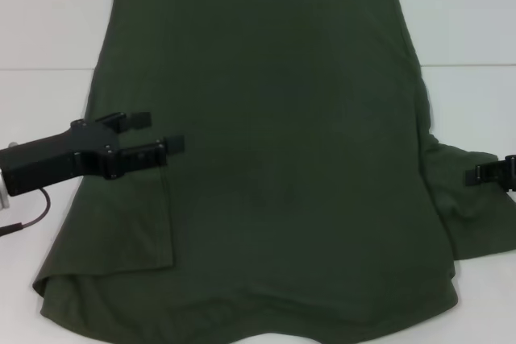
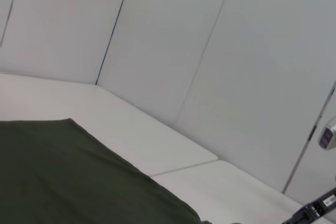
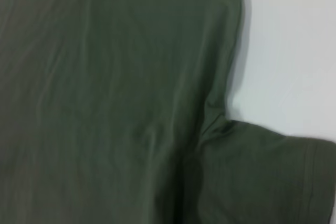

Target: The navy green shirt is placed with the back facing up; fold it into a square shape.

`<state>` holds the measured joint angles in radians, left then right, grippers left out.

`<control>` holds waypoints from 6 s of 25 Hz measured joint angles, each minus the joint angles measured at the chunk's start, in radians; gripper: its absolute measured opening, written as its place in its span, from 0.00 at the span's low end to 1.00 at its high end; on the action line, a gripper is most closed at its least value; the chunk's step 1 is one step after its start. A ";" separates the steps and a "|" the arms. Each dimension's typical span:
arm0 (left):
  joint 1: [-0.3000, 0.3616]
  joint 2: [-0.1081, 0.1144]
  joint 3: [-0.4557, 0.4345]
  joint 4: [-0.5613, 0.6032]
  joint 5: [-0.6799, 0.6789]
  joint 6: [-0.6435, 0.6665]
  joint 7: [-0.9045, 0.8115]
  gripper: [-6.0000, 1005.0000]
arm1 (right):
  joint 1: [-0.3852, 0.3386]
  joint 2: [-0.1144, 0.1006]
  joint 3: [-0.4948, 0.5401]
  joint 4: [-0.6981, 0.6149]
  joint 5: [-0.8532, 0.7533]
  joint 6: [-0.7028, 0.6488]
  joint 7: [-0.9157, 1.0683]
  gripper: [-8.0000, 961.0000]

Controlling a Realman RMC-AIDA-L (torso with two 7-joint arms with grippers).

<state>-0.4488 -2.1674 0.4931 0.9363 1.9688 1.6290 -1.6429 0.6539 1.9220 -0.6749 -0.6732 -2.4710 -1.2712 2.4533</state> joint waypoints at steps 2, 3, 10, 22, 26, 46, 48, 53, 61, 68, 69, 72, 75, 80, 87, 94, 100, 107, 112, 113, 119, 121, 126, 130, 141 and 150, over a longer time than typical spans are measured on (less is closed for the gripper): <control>0.000 0.001 -0.006 -0.001 -0.001 0.000 0.000 0.94 | 0.000 0.000 -0.001 0.001 0.001 -0.001 0.000 0.77; 0.000 0.001 -0.008 -0.001 -0.001 0.000 0.000 0.94 | -0.001 0.000 -0.002 0.001 0.001 -0.001 0.000 0.73; 0.001 0.001 -0.016 -0.001 -0.012 0.001 0.000 0.94 | -0.002 0.000 -0.007 0.010 -0.004 -0.001 0.000 0.43; 0.002 0.001 -0.016 -0.005 -0.022 0.006 0.000 0.94 | -0.009 -0.005 -0.015 0.007 -0.035 0.004 0.007 0.11; 0.005 0.001 -0.017 -0.005 -0.025 0.008 -0.001 0.94 | -0.018 -0.003 -0.014 0.000 -0.044 0.046 0.011 0.04; 0.026 0.003 -0.112 -0.007 -0.111 0.051 -0.002 0.94 | 0.006 -0.036 0.016 -0.003 -0.105 0.190 0.095 0.01; 0.029 0.003 -0.120 -0.006 -0.118 0.051 -0.002 0.94 | 0.015 -0.040 0.029 -0.004 -0.105 0.187 0.098 0.01; 0.030 0.003 -0.137 -0.007 -0.119 0.051 -0.003 0.94 | 0.030 -0.041 0.041 -0.019 -0.095 0.159 0.100 0.01; 0.032 0.005 -0.148 -0.008 -0.143 0.051 -0.003 0.94 | 0.027 -0.039 0.056 -0.109 0.039 -0.117 0.077 0.01; 0.032 0.005 -0.148 -0.008 -0.177 0.046 -0.003 0.94 | 0.074 -0.014 0.041 -0.117 0.142 -0.215 0.079 0.01; 0.032 0.005 -0.148 -0.008 -0.177 0.046 -0.003 0.94 | 0.090 -0.005 0.039 -0.092 0.141 -0.195 0.079 0.02; 0.035 0.005 -0.148 -0.013 -0.192 0.040 0.003 0.94 | 0.135 0.023 0.022 0.002 0.140 -0.106 0.063 0.02; 0.037 0.005 -0.155 -0.019 -0.202 0.039 0.006 0.94 | 0.161 0.036 -0.020 0.059 0.134 -0.029 0.034 0.02; 0.041 0.004 -0.184 -0.021 -0.209 0.041 0.006 0.94 | 0.173 0.042 -0.081 0.082 0.140 0.005 0.015 0.06; 0.044 0.009 -0.211 -0.026 -0.196 0.040 -0.031 0.94 | 0.115 0.031 -0.052 0.086 0.396 -0.104 -0.136 0.19; 0.040 0.053 -0.210 0.087 0.079 0.054 -0.408 0.94 | 0.070 -0.037 -0.056 0.052 0.374 -0.144 -0.051 0.49; 0.034 0.080 -0.223 0.170 0.378 0.151 -0.764 0.94 | 0.067 -0.081 -0.051 0.005 0.331 -0.129 0.022 0.84; 0.036 0.083 -0.268 0.177 0.560 0.152 -0.831 0.94 | 0.078 -0.083 -0.049 -0.028 0.274 -0.100 0.046 0.89; 0.046 0.081 -0.273 0.174 0.592 0.151 -0.847 0.94 | 0.082 -0.078 -0.055 -0.028 0.262 -0.085 0.039 0.89; 0.051 0.079 -0.271 0.173 0.594 0.151 -0.850 0.94 | 0.082 -0.078 -0.055 -0.028 0.262 -0.085 0.038 0.89; 0.065 0.071 -0.265 0.132 0.597 0.144 -0.849 0.94 | 0.082 -0.077 -0.054 -0.029 0.262 -0.083 0.035 0.89; 0.065 0.071 -0.264 0.113 0.597 0.135 -0.846 0.94 | 0.082 -0.076 -0.054 -0.029 0.262 -0.083 0.035 0.89; 0.064 0.069 -0.258 0.076 0.598 0.100 -0.846 0.94 | 0.080 -0.076 -0.053 -0.029 0.262 -0.082 0.033 0.89; 0.056 0.069 -0.254 0.050 0.610 0.078 -0.847 0.94 | 0.075 -0.075 -0.050 -0.029 0.262 -0.082 0.030 0.89; 0.027 0.072 -0.247 -0.010 0.621 0.044 -0.847 0.94 | 0.072 -0.075 -0.049 -0.029 0.265 -0.082 0.029 0.89; 0.006 0.075 -0.249 -0.040 0.593 0.003 -0.844 0.91 | 0.069 -0.075 -0.043 -0.029 0.269 -0.092 0.028 0.89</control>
<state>-0.4431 -2.0921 0.2440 0.8967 2.5622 1.6319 -2.4869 0.7225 1.8469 -0.7183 -0.7025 -2.2025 -1.3632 2.4809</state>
